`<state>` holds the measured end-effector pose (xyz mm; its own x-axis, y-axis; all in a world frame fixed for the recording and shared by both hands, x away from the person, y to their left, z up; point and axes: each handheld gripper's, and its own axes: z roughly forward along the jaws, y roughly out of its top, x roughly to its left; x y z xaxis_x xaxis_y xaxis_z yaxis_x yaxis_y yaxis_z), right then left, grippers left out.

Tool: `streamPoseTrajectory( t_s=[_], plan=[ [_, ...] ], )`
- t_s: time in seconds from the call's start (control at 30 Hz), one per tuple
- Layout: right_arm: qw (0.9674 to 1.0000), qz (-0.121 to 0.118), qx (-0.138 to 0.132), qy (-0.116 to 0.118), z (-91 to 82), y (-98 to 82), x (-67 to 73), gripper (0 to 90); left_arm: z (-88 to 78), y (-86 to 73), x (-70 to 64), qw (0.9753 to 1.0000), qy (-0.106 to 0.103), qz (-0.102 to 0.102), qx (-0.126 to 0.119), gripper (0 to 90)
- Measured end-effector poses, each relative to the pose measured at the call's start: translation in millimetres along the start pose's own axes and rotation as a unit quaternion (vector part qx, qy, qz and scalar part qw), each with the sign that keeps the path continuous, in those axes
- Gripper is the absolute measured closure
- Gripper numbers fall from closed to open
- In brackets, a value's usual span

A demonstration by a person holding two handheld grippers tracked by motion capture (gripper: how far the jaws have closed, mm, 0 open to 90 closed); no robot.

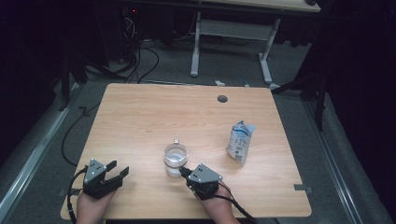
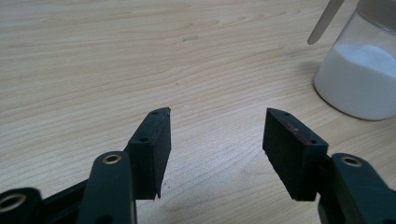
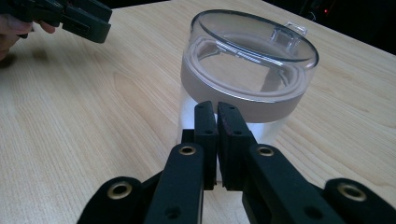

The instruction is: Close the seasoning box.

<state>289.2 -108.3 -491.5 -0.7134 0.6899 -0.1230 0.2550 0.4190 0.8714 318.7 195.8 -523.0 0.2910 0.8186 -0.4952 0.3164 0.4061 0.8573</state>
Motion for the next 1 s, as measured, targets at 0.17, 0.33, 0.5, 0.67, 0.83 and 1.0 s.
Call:
streamPoseTrajectory(
  t_s=[0.17, 0.33, 0.5, 0.67, 0.83, 1.0],
  plan=[
    [0.9996, 0.020, 0.002, -0.021, -8.6, -6.6, -17.5, 80.8, 0.8, -1.1, -0.3, 1.0000, -0.002, -0.001, 0.003, 42.3],
    [0.9973, 0.053, 0.014, -0.048, -21.6, -22.6, -46.6, 74.1, 2.3, -2.9, -1.4, 1.0000, -0.001, 0.000, 0.005, 42.3],
    [0.9924, 0.086, 0.022, -0.085, -45.6, -47.6, -79.2, 66.6, 2.6, -4.0, -1.0, 1.0000, 0.001, 0.000, 0.006, 42.2],
    [0.9845, 0.113, 0.005, -0.134, -86.7, -80.4, -102.2, 61.2, 3.1, -6.6, -2.5, 0.9999, 0.004, 0.002, 0.010, 42.1],
    [0.9826, 0.126, 0.005, -0.137, -92.9, -88.6, -106.7, 59.0, 5.1, -7.8, -7.3, 0.9999, 0.003, 0.007, 0.010, 41.8],
    [0.9854, 0.107, 0.010, -0.132, -86.3, -85.8, -101.9, 58.9, 2.1, -6.6, -5.9, 0.9999, 0.002, 0.010, 0.010, 41.9]
  ],
)
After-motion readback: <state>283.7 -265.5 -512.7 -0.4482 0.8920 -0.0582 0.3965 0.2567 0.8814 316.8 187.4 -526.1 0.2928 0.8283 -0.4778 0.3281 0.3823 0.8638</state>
